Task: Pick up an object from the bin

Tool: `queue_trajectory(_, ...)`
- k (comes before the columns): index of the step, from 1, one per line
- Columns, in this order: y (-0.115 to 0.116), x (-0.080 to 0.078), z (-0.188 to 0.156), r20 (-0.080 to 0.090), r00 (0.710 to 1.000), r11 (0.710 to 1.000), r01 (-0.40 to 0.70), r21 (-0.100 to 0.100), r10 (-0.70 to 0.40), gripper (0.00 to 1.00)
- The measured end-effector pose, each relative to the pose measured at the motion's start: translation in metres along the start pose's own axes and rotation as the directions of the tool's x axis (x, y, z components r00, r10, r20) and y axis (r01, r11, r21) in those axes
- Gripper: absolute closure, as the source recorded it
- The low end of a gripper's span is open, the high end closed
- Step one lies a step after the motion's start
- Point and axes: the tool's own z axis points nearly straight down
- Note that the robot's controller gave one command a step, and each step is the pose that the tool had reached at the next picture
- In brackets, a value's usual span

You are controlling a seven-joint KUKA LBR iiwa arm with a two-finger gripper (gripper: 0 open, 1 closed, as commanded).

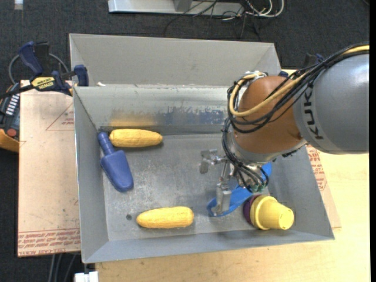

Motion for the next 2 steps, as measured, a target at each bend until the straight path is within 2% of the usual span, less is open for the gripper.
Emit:
queue_trajectory(1,-0.046,-0.001,0.023,0.000,0.996,0.996,0.093,0.002,-0.093,0.00)
queue_trajectory(2,-0.033,0.028,0.078,0.003,0.987,0.987,0.158,-0.001,-0.158,0.00)
